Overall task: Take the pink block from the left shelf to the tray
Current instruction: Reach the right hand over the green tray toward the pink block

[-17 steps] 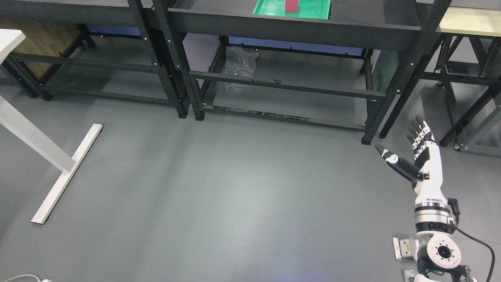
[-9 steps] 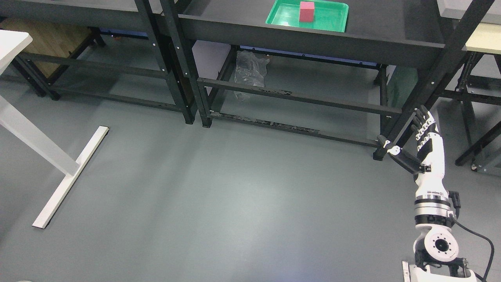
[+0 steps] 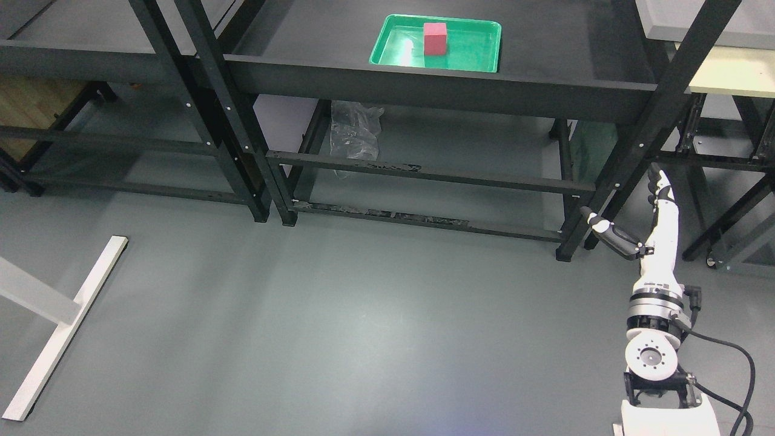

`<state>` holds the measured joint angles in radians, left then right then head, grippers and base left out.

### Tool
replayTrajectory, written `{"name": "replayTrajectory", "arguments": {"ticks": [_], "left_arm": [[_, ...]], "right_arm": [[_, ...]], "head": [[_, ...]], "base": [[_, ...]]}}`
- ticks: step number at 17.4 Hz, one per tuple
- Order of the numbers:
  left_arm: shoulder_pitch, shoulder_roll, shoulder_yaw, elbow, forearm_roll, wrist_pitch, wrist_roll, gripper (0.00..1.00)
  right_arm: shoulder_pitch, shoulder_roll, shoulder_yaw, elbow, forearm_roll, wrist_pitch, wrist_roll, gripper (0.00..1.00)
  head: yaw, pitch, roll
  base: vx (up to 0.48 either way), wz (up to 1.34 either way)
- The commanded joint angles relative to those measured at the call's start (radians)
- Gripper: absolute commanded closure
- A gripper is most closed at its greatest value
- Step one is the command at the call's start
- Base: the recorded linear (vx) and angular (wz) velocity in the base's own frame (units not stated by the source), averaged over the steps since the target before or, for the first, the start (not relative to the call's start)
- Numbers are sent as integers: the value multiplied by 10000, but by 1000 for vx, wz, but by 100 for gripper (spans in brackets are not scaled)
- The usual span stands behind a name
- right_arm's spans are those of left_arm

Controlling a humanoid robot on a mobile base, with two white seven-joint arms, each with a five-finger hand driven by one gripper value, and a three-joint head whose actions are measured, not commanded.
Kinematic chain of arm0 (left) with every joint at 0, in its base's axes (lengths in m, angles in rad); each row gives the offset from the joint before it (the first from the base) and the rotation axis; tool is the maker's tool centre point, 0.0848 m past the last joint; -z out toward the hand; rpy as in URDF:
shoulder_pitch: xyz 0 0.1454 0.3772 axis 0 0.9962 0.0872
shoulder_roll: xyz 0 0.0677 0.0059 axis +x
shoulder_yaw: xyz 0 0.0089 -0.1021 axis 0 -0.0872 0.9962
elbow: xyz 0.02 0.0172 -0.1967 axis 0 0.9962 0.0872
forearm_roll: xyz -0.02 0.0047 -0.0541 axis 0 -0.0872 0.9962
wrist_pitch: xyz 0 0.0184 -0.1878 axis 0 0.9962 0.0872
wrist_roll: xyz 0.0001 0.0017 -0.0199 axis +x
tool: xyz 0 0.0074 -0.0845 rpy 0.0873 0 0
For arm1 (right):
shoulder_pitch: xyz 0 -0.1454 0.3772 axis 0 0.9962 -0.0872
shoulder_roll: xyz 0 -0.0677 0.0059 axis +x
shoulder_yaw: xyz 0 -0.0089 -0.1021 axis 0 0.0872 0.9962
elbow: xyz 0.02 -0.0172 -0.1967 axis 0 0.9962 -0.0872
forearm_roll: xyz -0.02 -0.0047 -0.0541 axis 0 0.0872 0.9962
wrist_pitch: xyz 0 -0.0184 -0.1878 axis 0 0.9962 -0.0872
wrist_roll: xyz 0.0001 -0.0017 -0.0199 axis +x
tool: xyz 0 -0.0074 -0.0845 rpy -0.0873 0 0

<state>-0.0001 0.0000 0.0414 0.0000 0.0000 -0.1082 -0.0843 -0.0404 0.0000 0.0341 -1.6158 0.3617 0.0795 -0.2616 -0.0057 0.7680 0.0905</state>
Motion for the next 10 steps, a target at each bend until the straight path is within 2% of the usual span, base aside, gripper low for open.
{"name": "replayTrajectory", "arguments": {"ticks": [1,10], "left_arm": [[-321,175,0,-174,0,-8,0,0],[-321,175,0,-174,0,-8,0,0]], "right_arm": [[-163,-382,580,-41,9588,-13,-114,0],[-102,-506,564,-87,9682,-13,-145,0]], "head": [[0,0,0],[0,0,0]], "base": [[223,-15],[250,142]]}}
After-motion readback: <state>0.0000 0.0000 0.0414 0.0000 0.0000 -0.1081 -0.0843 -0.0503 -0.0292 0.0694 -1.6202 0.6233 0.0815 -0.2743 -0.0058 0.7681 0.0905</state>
